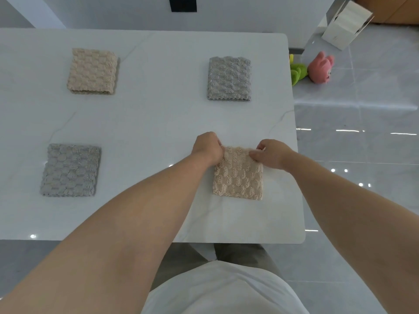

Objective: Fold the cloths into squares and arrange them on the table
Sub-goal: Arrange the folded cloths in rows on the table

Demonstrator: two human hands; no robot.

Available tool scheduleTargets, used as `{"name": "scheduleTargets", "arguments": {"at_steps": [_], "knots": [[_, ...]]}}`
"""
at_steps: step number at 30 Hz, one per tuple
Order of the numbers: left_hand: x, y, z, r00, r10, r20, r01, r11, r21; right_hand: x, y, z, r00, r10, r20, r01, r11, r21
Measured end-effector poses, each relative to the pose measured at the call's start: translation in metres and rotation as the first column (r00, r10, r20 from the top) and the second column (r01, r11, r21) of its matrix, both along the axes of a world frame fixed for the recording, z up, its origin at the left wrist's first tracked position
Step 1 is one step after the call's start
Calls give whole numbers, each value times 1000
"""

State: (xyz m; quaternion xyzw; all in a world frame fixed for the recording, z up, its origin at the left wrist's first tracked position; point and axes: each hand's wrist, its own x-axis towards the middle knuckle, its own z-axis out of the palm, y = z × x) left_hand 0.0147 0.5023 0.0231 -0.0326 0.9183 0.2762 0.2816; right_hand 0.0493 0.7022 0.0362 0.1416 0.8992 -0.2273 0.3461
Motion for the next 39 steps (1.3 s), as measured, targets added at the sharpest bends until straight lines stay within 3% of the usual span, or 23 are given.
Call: {"name": "scheduleTargets", "arguments": {"at_steps": [6,9,11,13,16,18,24,31,39], "knots": [[1,2,-8,1000,0,-12,-1,999,-49,3,1,-10,977,-150,-149,152,988,-2],[13,1,-7,991,-46,-123,40,998,-47,15,-8,-16,948,-237,-212,229,971,-63],[28,-2,-9,902,-205,-381,181,979,-98,29,-14,-21,923,-221,-316,213,975,-62],[46,-7,-17,721,-419,-552,370,906,-203,46,-19,-27,853,-143,-502,165,986,0],[66,-12,-30,576,-721,-385,617,692,-374,70,-24,-34,769,38,-639,66,988,138],[74,-14,-36,540,-803,-253,669,591,-451,82,-24,-39,793,156,-589,-46,979,197],[72,-25,-49,547,-822,-160,670,544,-506,98,-20,-55,870,395,-294,-309,903,299],[67,-25,-44,485,-871,-84,705,446,-552,84,-4,-43,780,598,-185,-497,771,398],[76,-24,-40,569,-817,-94,669,526,-526,72,0,-33,743,667,-45,-605,700,380]]}}
